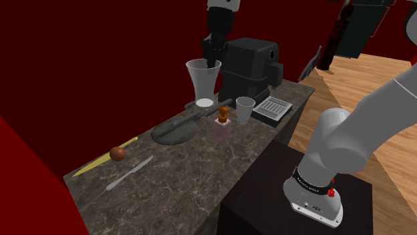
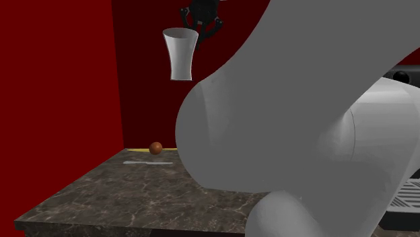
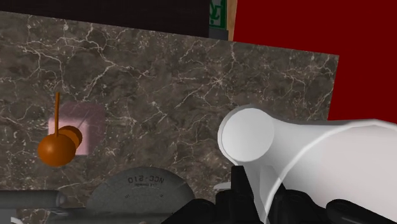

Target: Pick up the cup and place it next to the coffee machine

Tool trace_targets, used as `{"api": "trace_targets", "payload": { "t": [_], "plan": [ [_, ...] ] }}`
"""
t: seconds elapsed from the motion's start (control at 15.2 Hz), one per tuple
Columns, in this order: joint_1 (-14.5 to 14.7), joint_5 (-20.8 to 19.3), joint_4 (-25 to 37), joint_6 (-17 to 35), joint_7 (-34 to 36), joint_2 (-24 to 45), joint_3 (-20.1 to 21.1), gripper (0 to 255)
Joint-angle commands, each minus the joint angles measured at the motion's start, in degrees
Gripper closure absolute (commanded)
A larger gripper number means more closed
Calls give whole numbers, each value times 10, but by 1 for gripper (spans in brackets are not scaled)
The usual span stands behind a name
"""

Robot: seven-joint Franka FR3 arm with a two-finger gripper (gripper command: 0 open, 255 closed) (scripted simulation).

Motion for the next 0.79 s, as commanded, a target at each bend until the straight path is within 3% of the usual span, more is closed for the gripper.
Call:
{"api": "trace_targets", "payload": {
  "t": [0.0, 0.73],
  "plan": [
    [1, 0, 19, -16, 5, 3, 0, 255],
    [3, 1, 138, -97, 25, 38, -5, 255]
  ]
}}
